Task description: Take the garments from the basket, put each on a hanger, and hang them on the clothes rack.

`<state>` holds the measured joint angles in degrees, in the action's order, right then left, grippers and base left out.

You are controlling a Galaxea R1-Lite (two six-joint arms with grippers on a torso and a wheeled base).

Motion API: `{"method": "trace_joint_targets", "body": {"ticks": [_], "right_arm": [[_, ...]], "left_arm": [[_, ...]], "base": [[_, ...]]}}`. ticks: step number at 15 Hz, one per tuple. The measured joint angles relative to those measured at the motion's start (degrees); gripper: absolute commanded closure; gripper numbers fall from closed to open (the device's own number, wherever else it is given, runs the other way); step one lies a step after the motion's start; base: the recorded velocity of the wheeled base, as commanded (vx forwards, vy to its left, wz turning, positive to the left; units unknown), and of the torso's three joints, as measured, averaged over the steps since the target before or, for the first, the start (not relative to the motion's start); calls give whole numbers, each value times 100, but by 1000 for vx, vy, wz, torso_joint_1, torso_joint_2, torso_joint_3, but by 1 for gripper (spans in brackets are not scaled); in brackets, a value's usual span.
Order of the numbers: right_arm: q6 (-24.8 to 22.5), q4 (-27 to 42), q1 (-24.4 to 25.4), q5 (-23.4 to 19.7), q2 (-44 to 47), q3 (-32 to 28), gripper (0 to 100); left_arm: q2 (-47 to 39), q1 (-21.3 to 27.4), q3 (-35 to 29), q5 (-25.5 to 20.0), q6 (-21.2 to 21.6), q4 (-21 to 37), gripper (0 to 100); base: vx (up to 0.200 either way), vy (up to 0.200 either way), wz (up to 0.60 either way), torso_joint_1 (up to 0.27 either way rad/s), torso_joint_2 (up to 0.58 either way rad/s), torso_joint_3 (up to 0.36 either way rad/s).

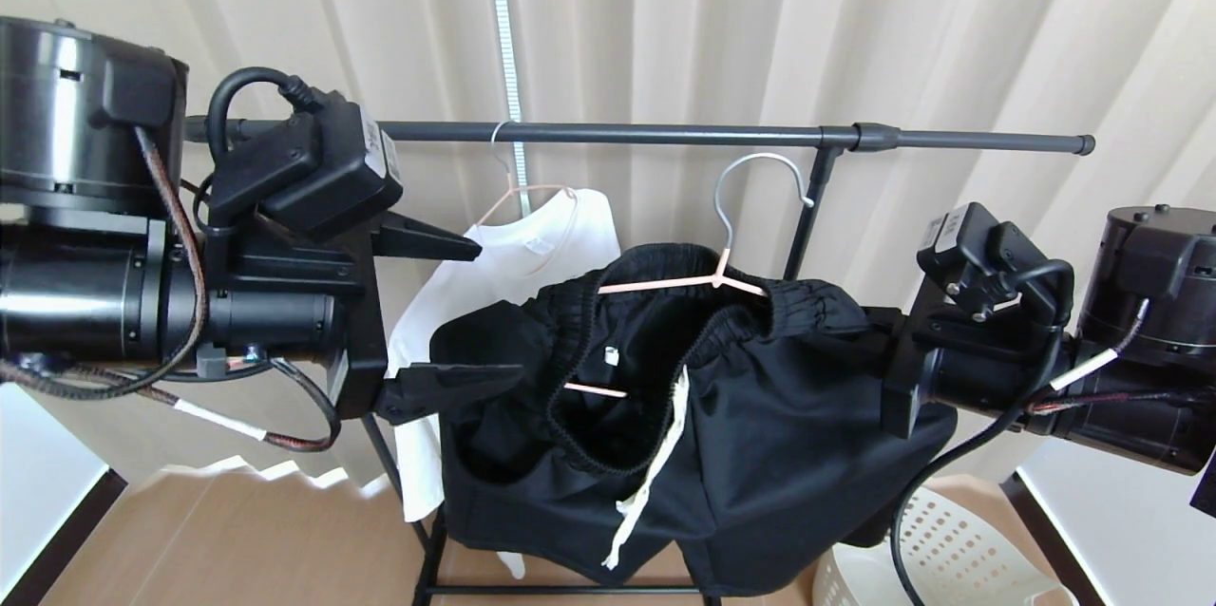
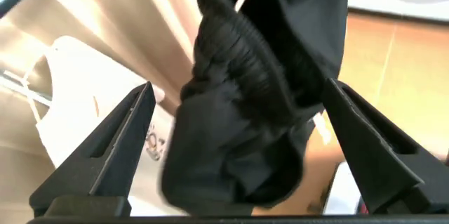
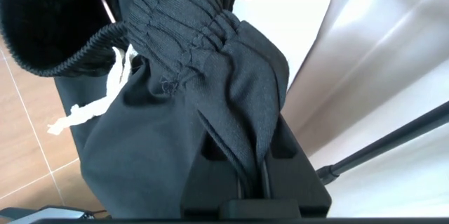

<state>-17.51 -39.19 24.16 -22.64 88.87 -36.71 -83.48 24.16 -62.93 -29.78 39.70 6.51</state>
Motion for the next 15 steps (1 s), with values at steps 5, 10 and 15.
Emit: {"method": "trace_joint_targets", "body": {"ticks": [5, 10, 15], "right_arm": [[-4, 2, 1, -7, -17, 27, 100], [2, 2, 6, -126, -41, 18, 100], [-1, -7, 15, -119, -43, 44, 100]], "left_arm": [[-653, -330, -1122, -38, 1807, 1253, 0], [-1123, -126, -1351, 9, 1944, 1292, 0], [-1376, 179, -1518, -7, 1586, 1303, 0]], "base": [[0, 0, 0, 0, 0, 0], [0, 0, 0, 0, 0, 0], [0, 0, 0, 0, 0, 0]]}}
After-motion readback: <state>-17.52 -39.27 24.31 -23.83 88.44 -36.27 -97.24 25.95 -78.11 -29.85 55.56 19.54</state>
